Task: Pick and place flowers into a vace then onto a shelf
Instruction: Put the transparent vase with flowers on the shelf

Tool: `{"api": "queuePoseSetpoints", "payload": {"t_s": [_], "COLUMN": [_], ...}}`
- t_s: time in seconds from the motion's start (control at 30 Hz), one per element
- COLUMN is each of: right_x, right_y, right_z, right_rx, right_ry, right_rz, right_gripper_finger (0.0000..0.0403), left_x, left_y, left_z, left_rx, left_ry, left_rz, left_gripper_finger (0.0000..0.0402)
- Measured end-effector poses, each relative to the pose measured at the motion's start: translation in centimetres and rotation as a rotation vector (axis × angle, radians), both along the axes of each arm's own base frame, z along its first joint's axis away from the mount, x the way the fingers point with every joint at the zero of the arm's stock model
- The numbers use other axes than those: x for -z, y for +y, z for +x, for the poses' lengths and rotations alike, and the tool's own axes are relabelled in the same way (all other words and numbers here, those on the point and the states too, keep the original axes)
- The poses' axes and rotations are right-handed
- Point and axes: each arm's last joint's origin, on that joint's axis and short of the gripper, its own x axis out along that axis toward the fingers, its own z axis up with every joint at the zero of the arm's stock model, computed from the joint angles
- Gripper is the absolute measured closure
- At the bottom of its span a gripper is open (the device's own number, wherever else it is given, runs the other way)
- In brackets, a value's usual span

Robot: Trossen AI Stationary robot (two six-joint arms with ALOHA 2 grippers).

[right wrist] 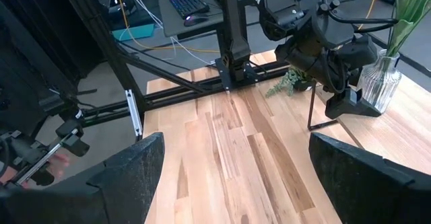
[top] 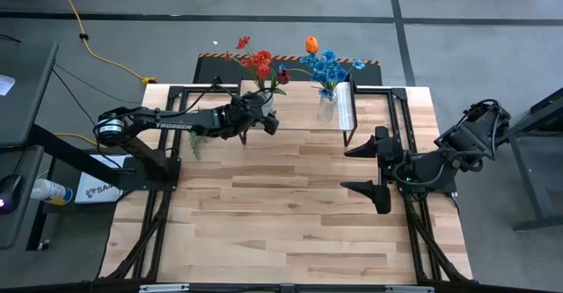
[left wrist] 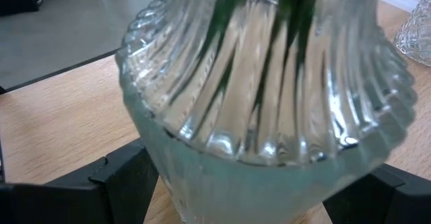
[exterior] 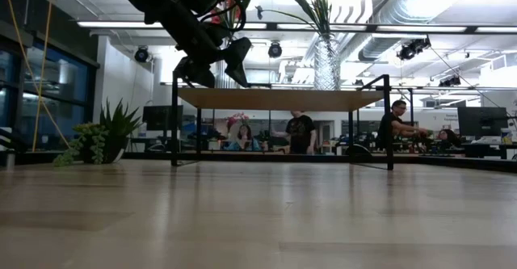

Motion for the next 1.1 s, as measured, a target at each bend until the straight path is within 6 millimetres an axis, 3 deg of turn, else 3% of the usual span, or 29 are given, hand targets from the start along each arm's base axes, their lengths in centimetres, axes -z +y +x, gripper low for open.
{"api": "queuePoseSetpoints", "payload": {"t_s": [1.1], "right_x": [0.0], "right_y": [0.0], "right_z": [0.0], "right_rx": [-0.006], "right_ry": [0.001], "right_rz": [-0.005], "right_gripper_finger": [0.0045], "left_x": [-0.14], "left_y": [-0.01], "left_z": [0.16], "left_rx": [0.034], "left_ry": [-0.009], "left_rz": [0.004], "left_gripper_finger": [0.0003]}}
